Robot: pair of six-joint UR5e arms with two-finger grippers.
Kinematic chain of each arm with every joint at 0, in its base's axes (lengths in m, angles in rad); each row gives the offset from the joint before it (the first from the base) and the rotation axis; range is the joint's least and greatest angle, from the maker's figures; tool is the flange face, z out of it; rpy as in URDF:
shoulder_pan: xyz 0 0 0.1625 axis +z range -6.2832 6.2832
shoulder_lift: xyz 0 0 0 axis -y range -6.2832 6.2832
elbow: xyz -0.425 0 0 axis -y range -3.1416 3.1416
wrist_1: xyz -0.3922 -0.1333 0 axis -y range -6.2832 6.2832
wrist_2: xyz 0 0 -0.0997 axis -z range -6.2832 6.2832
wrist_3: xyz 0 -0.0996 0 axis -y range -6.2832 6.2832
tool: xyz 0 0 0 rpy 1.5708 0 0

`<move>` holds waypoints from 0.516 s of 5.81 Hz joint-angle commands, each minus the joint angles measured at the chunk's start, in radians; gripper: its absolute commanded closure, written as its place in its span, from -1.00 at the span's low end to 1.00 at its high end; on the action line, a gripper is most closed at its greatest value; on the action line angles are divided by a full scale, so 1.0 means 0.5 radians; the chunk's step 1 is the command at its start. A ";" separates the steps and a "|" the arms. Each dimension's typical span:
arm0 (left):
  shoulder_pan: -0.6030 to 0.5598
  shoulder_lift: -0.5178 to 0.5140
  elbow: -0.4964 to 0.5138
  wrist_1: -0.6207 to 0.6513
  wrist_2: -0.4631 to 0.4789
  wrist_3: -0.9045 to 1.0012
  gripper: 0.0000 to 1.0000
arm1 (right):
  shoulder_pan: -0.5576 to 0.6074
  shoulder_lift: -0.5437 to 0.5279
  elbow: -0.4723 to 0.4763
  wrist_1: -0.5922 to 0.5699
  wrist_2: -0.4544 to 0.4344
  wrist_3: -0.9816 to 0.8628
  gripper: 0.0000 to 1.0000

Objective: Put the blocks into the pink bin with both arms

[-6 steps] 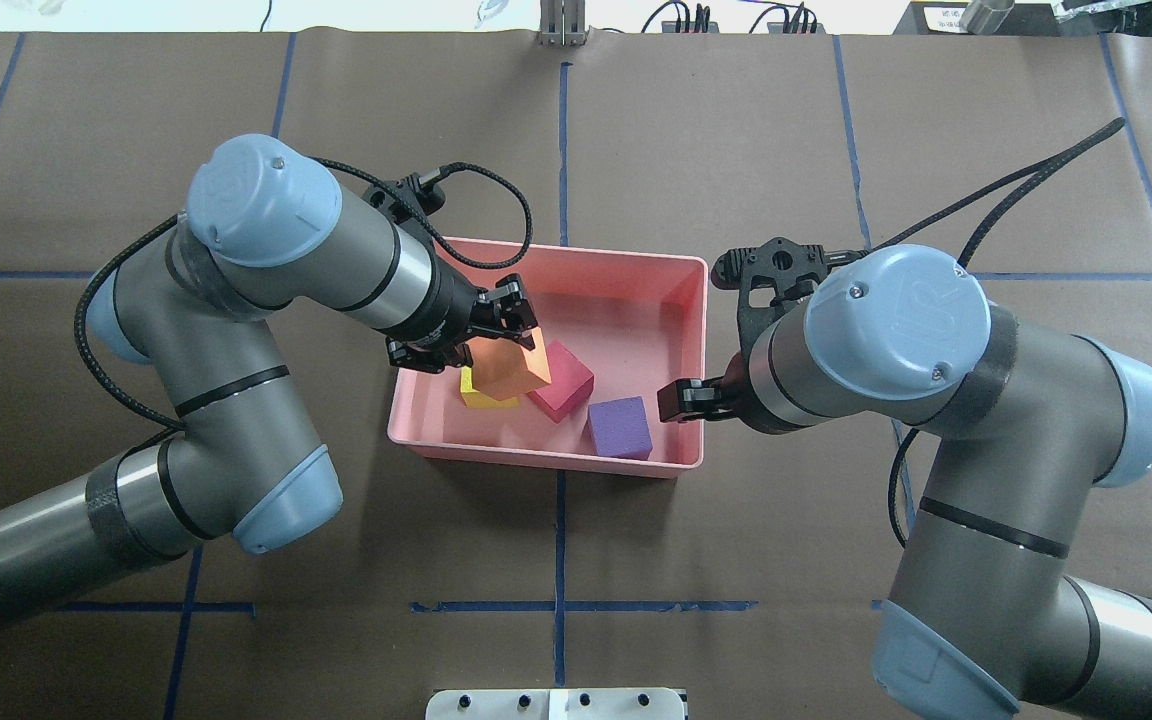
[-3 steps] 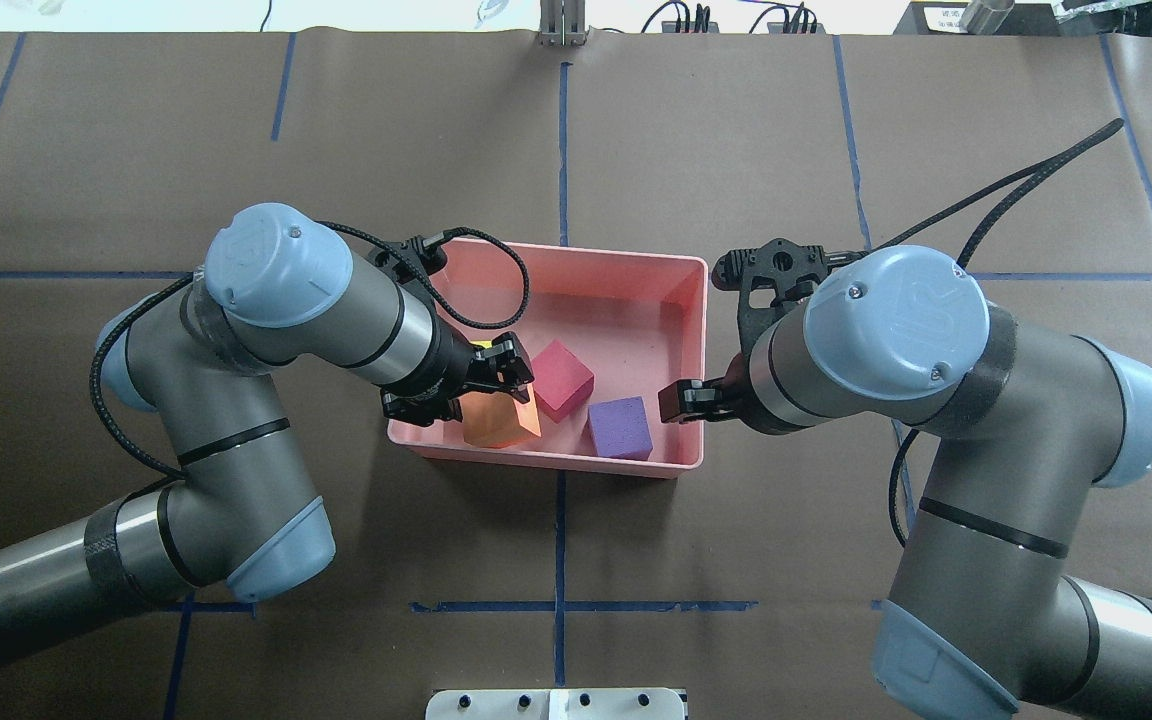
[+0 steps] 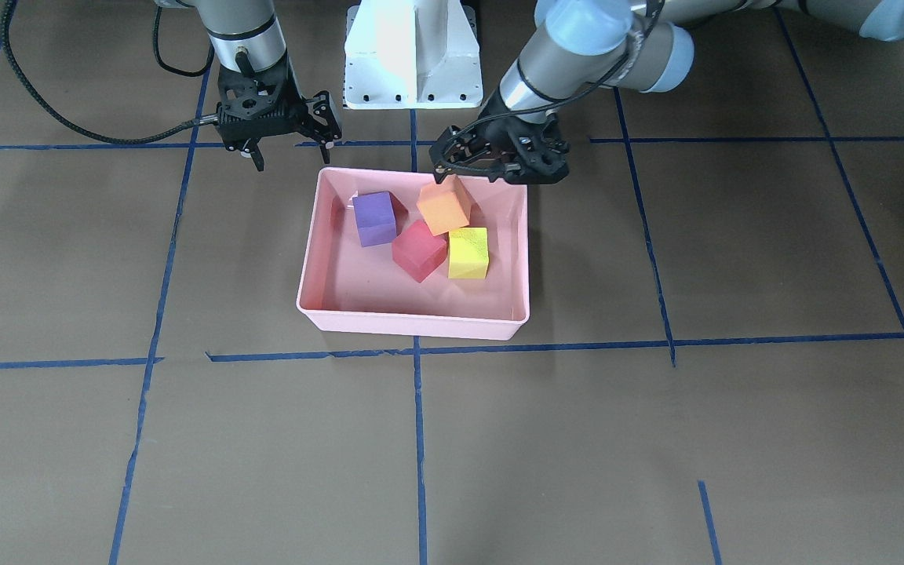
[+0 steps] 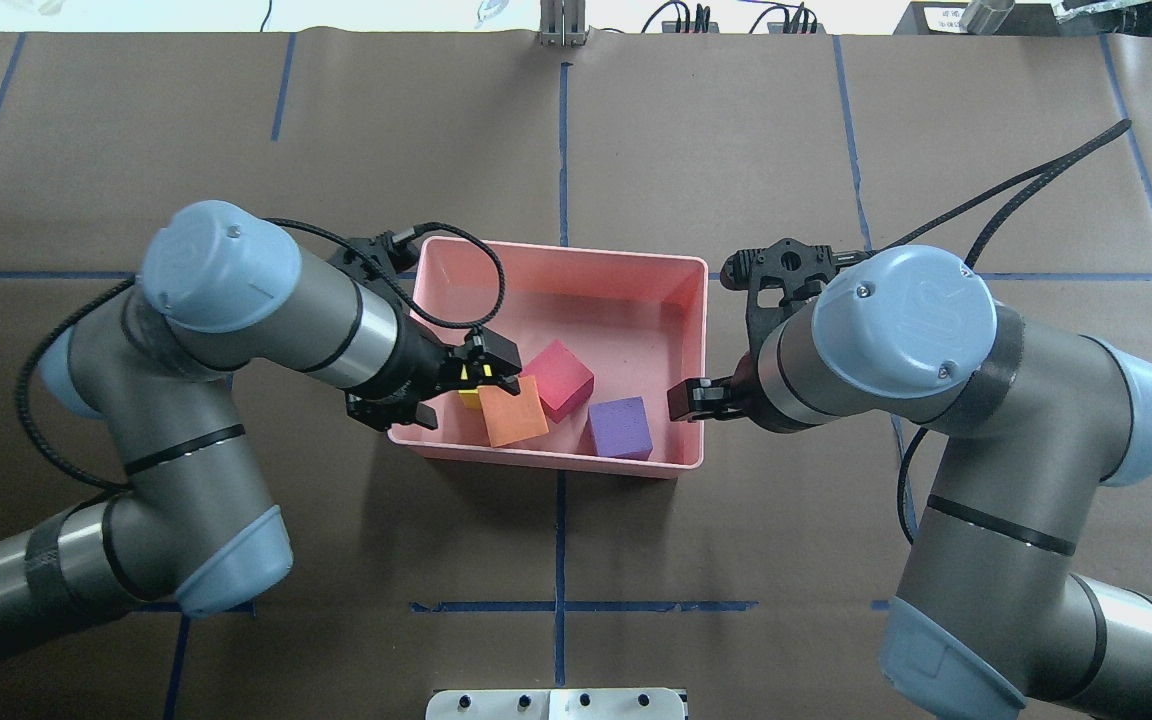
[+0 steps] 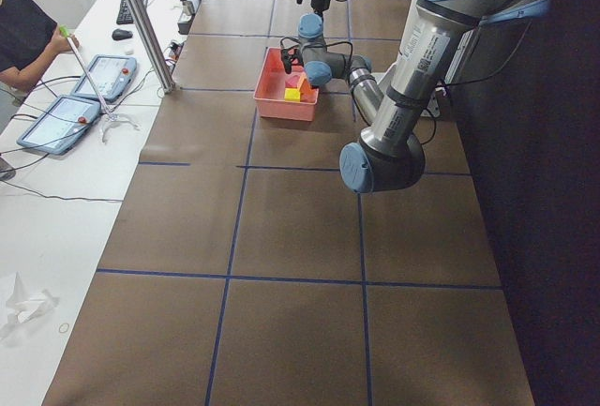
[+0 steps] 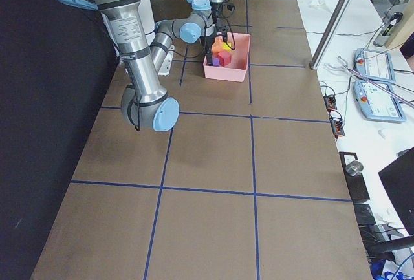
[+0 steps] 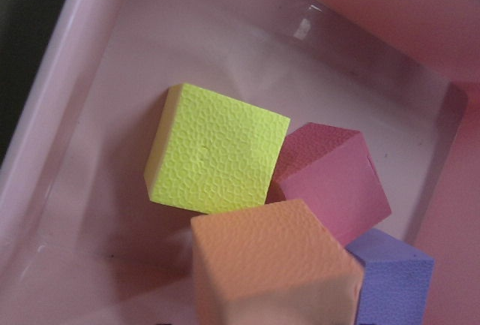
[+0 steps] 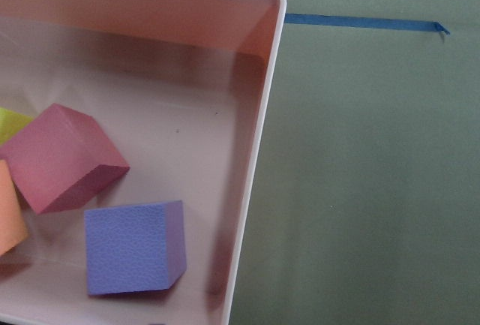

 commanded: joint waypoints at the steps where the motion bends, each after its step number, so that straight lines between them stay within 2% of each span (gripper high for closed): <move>1: -0.218 0.219 -0.212 0.001 -0.032 0.025 -1.00 | 0.128 -0.144 0.089 -0.007 0.065 -0.164 -1.00; 2: -0.371 0.344 -0.228 0.001 -0.196 0.277 -1.00 | 0.296 -0.266 0.141 -0.007 0.236 -0.347 -1.00; 3: -0.564 0.591 -0.308 0.001 -0.335 0.625 -1.00 | 0.489 -0.392 0.175 -0.007 0.377 -0.565 -1.00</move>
